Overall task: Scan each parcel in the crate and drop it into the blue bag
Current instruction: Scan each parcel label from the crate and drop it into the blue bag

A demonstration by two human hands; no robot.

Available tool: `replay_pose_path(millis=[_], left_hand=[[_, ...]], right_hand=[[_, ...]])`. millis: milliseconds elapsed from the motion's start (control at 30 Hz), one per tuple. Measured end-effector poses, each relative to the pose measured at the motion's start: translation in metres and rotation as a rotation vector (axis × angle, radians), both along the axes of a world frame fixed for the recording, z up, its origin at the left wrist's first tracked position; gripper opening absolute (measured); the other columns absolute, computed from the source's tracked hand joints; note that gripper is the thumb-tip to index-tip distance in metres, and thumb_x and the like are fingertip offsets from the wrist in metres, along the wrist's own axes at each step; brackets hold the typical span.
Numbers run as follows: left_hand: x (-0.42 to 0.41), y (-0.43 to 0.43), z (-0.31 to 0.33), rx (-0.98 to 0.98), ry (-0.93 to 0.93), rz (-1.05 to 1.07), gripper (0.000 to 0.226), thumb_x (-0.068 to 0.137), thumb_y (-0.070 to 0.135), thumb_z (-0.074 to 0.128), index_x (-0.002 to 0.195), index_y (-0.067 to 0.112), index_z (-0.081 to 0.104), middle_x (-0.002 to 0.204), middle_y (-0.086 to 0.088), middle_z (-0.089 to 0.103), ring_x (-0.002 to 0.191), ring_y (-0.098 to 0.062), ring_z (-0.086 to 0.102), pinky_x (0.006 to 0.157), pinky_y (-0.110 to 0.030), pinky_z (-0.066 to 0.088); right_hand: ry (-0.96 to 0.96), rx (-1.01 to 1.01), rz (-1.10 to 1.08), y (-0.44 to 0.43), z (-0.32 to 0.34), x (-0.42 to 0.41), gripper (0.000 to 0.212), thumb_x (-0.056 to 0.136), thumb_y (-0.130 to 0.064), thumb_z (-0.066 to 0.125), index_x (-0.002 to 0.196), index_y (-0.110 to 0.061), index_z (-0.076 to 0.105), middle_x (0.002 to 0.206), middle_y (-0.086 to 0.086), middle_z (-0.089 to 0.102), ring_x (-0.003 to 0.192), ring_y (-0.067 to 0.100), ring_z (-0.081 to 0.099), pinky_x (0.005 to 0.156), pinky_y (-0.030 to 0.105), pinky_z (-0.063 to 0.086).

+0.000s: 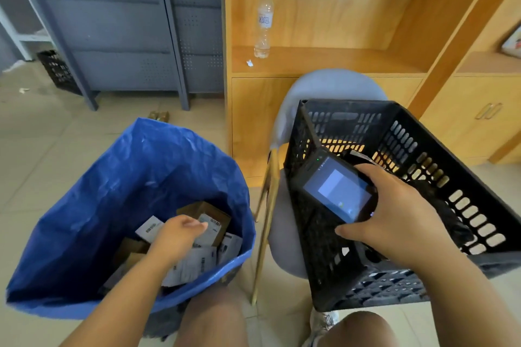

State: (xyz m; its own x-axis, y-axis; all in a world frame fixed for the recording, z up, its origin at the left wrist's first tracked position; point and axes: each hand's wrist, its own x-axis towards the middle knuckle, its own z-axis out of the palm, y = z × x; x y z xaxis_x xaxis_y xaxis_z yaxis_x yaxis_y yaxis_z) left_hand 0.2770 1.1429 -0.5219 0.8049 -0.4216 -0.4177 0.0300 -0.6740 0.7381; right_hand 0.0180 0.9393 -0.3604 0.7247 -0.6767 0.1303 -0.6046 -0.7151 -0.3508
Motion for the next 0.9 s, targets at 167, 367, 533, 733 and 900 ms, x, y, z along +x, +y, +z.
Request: replay_pose_path(millis=[167,367,533,733,900], left_hand=[[-0.017,-0.051,0.032,-0.059,-0.124,-0.159,0.022,0.086,0.038,0.063,0.089,0.017,0.066,0.088,0.001,0.068,0.084,-0.017,0.063,0.076,-0.037,0.048],[-0.055,-0.122,0.085,-0.232,-0.219,-0.36,0.008,0.086,0.043,0.063,0.084,0.036,0.063,0.089,0.017,0.064,0.086,0.001,0.058,0.069,-0.022,0.04],[-0.094,-0.188,0.117,-0.355,-0.35,-0.506,0.004,0.086,0.041,0.065,0.083,0.039,0.063,0.087,0.022,0.064,0.082,0.01,0.055,0.064,-0.015,0.036],[-0.143,-0.266,0.106,-0.262,-0.443,-0.81,0.006,0.085,0.045,0.061,0.088,0.039,0.06,0.087,0.023,0.063,0.082,0.006,0.056,0.068,-0.019,0.044],[-0.174,-0.319,0.072,-0.08,-0.442,-1.022,0.028,0.086,0.044,0.06,0.111,0.031,0.059,0.106,0.015,0.059,0.098,-0.005,0.056,0.08,-0.027,0.045]], right_hand=[[-0.055,0.004,-0.072,-0.022,0.007,-0.028,0.094,0.047,-0.045,0.085,0.127,-0.035,0.038,0.099,-0.015,0.05,0.087,0.014,0.052,0.066,0.031,0.045],[-0.101,-0.025,-0.214,-0.058,0.011,-0.076,0.095,0.044,-0.049,0.083,0.125,-0.038,0.036,0.096,-0.014,0.048,0.083,0.013,0.05,0.06,0.029,0.042],[-0.151,0.003,-0.323,-0.09,0.004,-0.118,0.096,0.037,-0.057,0.073,0.124,-0.036,0.038,0.102,-0.009,0.055,0.087,0.017,0.054,0.07,0.041,0.052],[-0.195,0.03,-0.449,-0.115,-0.011,-0.162,0.086,0.037,-0.058,0.066,0.118,-0.04,0.041,0.091,-0.016,0.05,0.075,0.01,0.053,0.059,0.037,0.051],[-0.169,0.069,-0.534,-0.133,-0.025,-0.185,0.082,0.044,-0.043,0.078,0.116,-0.04,0.04,0.089,-0.016,0.047,0.074,0.015,0.052,0.056,0.04,0.053]])
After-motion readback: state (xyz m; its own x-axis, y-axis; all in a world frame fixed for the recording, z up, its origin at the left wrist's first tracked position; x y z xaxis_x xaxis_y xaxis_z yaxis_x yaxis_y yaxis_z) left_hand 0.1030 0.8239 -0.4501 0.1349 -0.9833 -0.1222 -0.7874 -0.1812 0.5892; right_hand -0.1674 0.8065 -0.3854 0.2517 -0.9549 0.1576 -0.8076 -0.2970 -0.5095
